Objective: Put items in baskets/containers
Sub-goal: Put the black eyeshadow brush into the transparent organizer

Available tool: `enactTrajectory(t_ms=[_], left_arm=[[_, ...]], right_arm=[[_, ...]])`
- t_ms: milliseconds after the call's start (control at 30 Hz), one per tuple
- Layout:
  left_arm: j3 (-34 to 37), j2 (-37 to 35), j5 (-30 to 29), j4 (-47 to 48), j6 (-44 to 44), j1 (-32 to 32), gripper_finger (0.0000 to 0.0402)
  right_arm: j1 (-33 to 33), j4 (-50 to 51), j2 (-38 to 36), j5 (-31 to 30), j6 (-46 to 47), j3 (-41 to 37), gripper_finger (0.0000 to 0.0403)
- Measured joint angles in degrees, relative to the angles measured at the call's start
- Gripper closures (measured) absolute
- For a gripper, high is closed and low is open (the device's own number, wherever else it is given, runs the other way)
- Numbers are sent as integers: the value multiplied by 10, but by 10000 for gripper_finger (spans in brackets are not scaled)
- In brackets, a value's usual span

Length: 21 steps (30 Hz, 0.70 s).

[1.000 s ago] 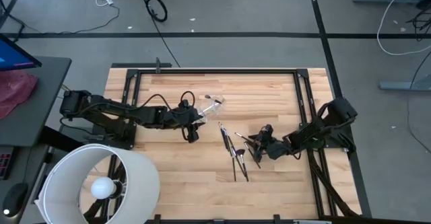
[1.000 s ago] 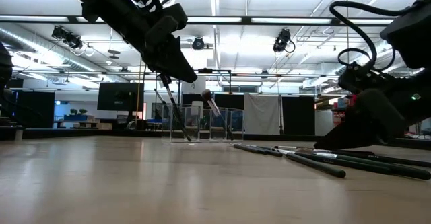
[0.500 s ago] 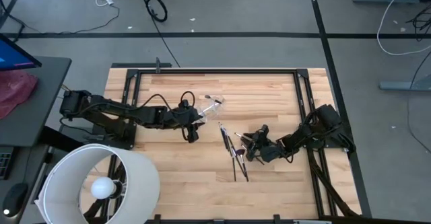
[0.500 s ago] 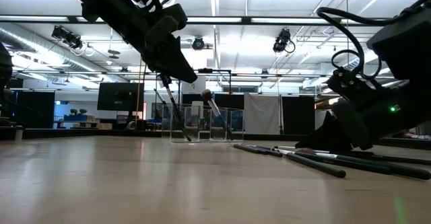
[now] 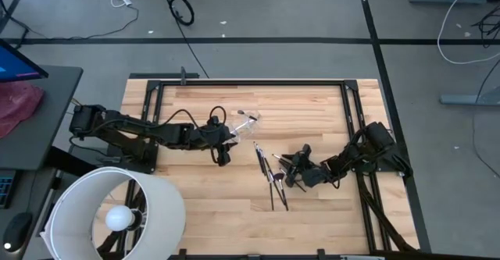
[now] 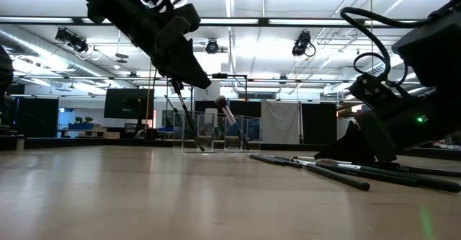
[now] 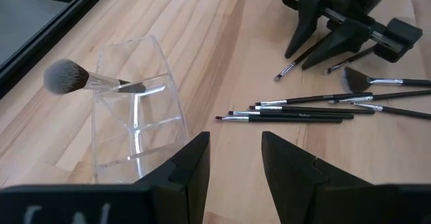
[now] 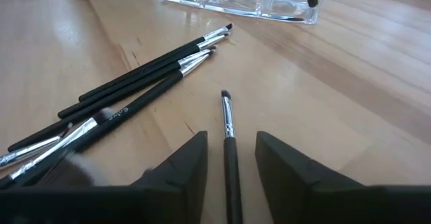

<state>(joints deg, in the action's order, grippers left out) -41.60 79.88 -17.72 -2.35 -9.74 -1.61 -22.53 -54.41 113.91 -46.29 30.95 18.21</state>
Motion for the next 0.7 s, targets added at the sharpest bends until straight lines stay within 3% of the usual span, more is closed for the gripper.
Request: enactTrajectory(t_ms=[333, 600, 700], left_arm=[[0, 0, 0, 0, -1, 0, 264], [0, 0, 0, -8, -1, 0, 264], [0, 0, 0, -8, -1, 0, 264]], right_arm=[[33, -19, 0, 44, -27, 1, 299], [50, -27, 0, 65, -58, 1, 387], [51, -35, 0, 69, -64, 0, 389]])
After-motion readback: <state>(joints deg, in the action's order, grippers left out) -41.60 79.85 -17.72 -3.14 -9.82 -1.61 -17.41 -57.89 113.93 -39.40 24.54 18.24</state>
